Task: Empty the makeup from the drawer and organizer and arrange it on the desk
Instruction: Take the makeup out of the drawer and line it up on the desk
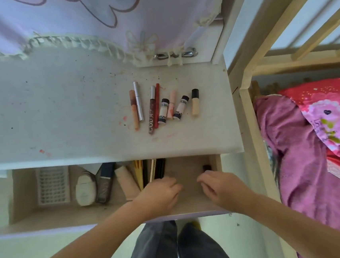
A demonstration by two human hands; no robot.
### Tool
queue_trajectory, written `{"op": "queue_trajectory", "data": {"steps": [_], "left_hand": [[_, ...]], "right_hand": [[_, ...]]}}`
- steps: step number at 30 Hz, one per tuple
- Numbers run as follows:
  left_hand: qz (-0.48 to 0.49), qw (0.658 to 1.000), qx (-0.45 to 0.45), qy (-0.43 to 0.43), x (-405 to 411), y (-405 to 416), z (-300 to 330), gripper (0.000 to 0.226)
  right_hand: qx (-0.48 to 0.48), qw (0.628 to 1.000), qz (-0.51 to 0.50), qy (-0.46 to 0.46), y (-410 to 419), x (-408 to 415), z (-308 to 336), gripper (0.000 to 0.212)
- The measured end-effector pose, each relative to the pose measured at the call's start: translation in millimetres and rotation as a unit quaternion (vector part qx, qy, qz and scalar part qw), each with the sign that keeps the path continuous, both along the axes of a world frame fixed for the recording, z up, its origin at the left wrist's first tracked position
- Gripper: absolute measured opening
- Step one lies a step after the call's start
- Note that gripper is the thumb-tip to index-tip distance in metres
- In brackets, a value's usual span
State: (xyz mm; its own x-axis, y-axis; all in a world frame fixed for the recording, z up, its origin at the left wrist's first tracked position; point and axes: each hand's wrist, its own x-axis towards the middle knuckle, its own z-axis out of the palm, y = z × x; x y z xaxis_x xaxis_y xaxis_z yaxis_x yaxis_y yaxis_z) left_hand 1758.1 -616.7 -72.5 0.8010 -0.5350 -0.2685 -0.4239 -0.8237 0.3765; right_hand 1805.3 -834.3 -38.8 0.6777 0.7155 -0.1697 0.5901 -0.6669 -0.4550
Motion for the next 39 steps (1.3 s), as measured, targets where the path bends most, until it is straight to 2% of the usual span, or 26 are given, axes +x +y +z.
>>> {"op": "queue_trajectory", "data": {"steps": [2,4,7,10,12,15,18,23,25,27,28,31,33,36,38,39], "left_hand": [[0.065,0.990,0.108,0.060,-1,2,-23,0.041],[0.068,0.972,0.215,0.073,2,1,-31,0.048],[0.052,0.965,0.253,0.047,2,-5,-38,0.048],[0.075,0.974,0.215,0.011,-2,-5,-39,0.046],[0.096,0.980,0.172,0.026,-4,-5,-40,0.042],[0.119,0.984,0.102,0.085,-7,-7,-42,0.034],[0.149,0.981,0.028,0.117,-7,-3,-41,0.030],[0.185,0.974,-0.103,0.078,-13,9,-1,0.034],[0.214,0.964,-0.148,0.051,-11,16,29,0.033],[0.277,0.943,-0.183,0.021,-1,28,63,0.029],[0.321,0.924,-0.209,0.013,9,36,78,0.028],[0.428,0.861,-0.270,-0.045,51,65,108,0.019],[0.479,0.834,-0.265,-0.074,86,87,111,0.013],[0.521,0.825,-0.210,-0.053,125,111,94,0.013],[0.533,0.823,-0.195,-0.028,143,116,81,0.010],[0.535,0.823,-0.192,-0.016,150,116,75,0.012]], "right_hand": [[-0.137,0.986,0.062,-0.068,2,-4,-43,0.023],[-0.228,0.961,0.066,-0.139,13,3,-66,0.027],[-0.370,0.916,0.053,-0.147,29,4,-64,0.033],[-0.434,0.887,0.101,-0.118,32,0,-61,0.030],[-0.427,0.892,0.101,-0.110,32,-1,-57,0.028],[-0.392,0.912,0.074,-0.090,31,3,-50,0.036],[-0.397,0.909,0.095,-0.085,34,15,-39,0.037],[-0.429,0.890,0.147,-0.059,39,16,-20,0.030],[-0.375,0.919,0.120,-0.004,35,12,-8,0.027],[-0.229,0.967,0.020,0.113,32,14,14,0.016],[-0.150,0.973,-0.031,0.170,31,19,29,0.011],[0.013,0.961,-0.121,0.248,28,56,70,0.015],[0.096,0.931,-0.178,0.304,27,88,89,0.015],[0.169,0.888,-0.257,0.342,25,133,97,0.019],[0.177,0.883,-0.288,0.326,24,157,93,0.025],[0.157,0.894,-0.292,0.303,24,168,90,0.028]]}}
